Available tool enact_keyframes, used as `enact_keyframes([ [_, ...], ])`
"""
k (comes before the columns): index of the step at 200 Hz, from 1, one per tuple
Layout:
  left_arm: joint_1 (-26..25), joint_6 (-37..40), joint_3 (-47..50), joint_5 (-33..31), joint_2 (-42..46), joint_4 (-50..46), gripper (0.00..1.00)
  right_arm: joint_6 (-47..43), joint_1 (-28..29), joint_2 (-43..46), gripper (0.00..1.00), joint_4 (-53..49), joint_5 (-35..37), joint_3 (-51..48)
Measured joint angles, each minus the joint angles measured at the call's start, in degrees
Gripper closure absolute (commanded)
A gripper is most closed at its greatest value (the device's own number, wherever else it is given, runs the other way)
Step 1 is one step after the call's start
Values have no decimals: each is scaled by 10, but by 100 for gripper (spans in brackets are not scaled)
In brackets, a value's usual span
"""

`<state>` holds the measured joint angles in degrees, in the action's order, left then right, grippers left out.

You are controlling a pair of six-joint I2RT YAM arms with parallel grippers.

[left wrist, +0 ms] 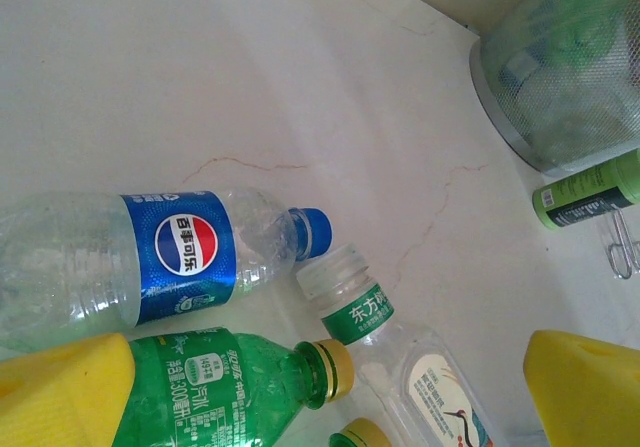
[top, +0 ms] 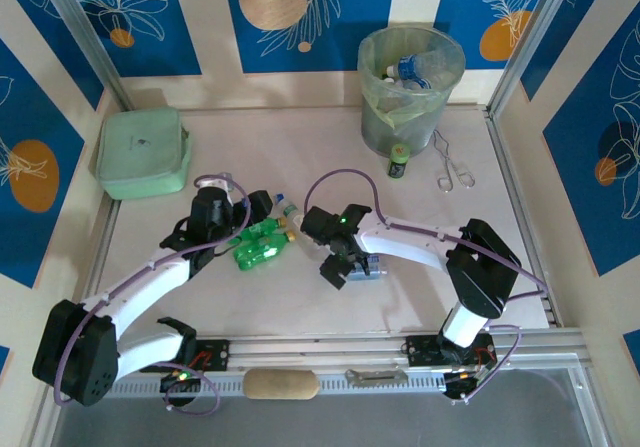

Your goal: Put the plastic bottles in the bin

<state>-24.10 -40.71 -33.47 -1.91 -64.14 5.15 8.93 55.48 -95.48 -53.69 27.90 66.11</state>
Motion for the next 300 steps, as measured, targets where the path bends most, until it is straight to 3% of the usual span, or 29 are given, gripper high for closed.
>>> enact_keyframes([
  [192,14,-11,5,20,-16,30,0,35,10,-53,14,2,-70,-23],
  [300,23,-15,5,24,-16,30,0,26,26,-76,41,17,-78,-22],
])
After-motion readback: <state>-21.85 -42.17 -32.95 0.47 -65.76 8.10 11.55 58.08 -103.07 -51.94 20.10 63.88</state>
